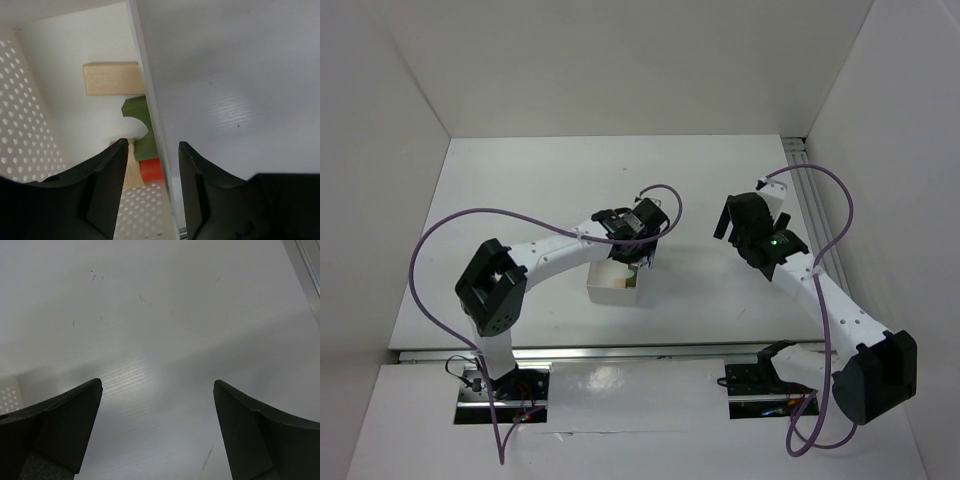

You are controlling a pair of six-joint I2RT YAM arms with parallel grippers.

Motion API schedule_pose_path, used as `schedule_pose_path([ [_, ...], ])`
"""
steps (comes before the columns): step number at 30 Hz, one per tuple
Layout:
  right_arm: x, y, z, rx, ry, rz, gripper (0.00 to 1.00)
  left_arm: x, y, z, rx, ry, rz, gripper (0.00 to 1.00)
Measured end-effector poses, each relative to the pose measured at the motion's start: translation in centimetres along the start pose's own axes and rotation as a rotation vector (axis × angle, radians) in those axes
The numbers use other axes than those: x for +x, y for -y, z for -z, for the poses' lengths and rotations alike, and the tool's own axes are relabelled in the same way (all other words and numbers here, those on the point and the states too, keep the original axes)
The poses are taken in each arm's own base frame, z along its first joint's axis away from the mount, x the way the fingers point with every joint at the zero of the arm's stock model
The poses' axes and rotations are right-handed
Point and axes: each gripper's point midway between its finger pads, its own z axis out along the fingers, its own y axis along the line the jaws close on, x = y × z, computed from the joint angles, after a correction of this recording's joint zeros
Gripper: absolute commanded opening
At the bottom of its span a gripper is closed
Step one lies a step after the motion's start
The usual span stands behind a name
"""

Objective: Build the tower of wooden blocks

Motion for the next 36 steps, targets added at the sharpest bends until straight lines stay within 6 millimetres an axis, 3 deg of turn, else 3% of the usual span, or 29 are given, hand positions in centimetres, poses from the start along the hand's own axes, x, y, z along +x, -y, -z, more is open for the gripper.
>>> schedule_pose_path([
  [5,0.0,0.0,0.1,-0.005,-0.002,0.000,0.99,-1.1,0.0,-0.3,0.017,0.029,0.046,0.36],
  [11,0.0,0.0,0.2,-0.012,-0.005,-0.004,0.99,-0.9,0.1,-0.8,0.018,0.019,0.042,0.30],
  [15,-0.8,-0.1,0.4,-0.016,0.006,-0.001,0.99,-0.7,0.2,-1.0,0.014,0.011,0.039,0.00],
  [20,-3.2,-0.5,1.1,-0.031,0.053,-0.005,0.99,-1.2,0.1,-0.5,0.008,-0.002,0.002,0.00],
  [24,-5.3,-0.5,1.7,-0.028,0.097,-0.005,0.99,-2.9,0.5,1.3,0.082,-0.006,-0.007,0.00],
  [31,-7.0,-0.8,2.3,-0.034,0.132,-0.006,0.99,-8.3,-1.2,6.0,0.412,0.029,0.088,0.00],
  [36,-8.0,-0.7,2.9,-0.033,0.149,-0.008,0.99,-11.3,-1.4,7.7,0.688,0.072,0.158,0.00],
])
